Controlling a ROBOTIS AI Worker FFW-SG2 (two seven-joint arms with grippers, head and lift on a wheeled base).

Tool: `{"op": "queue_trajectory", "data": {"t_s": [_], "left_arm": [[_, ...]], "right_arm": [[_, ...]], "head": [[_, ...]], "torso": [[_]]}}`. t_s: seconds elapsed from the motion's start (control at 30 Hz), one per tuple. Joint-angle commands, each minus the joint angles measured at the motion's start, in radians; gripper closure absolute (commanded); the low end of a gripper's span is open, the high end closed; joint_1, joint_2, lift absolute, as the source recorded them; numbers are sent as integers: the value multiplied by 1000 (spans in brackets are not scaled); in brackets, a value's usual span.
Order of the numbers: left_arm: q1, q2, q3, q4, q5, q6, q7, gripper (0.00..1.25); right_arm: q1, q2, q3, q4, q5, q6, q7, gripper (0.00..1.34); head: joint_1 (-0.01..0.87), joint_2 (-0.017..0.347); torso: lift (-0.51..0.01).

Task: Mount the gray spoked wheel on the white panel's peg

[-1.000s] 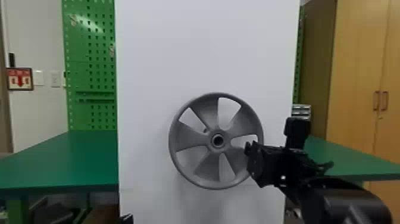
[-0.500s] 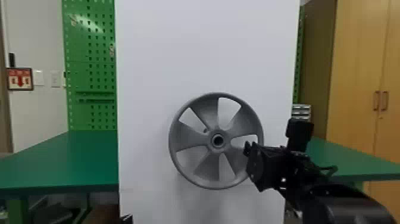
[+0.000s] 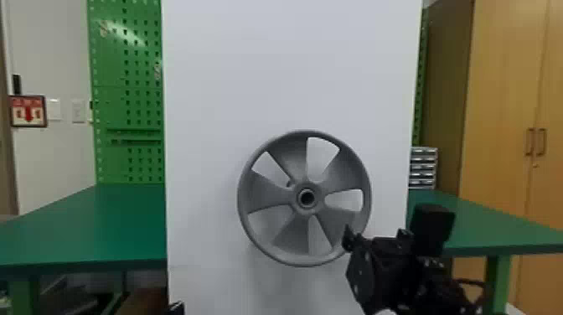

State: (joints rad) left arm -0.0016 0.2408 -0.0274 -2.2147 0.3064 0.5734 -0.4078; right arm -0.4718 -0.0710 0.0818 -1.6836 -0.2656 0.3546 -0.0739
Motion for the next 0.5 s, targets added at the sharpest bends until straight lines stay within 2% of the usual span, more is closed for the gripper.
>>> {"op": "queue_trajectory", "data": {"t_s": [0.0, 0.3, 0.47], "left_arm": [[0, 0, 1, 0, 0, -3, 0, 591], [-5, -1, -2, 1, -4, -9, 1, 590], [-6, -6, -3, 4, -6, -12, 1, 590]], "right_arm": [[75, -7, 10, -4, 9, -72, 2, -2], [211, -15, 6, -4, 25, -175, 37, -2], [291, -13, 1, 22, 57, -278, 57, -2]], "head": [[123, -8], [123, -8], [123, -8]], "torso": [[-400], [-400], [-400]]}}
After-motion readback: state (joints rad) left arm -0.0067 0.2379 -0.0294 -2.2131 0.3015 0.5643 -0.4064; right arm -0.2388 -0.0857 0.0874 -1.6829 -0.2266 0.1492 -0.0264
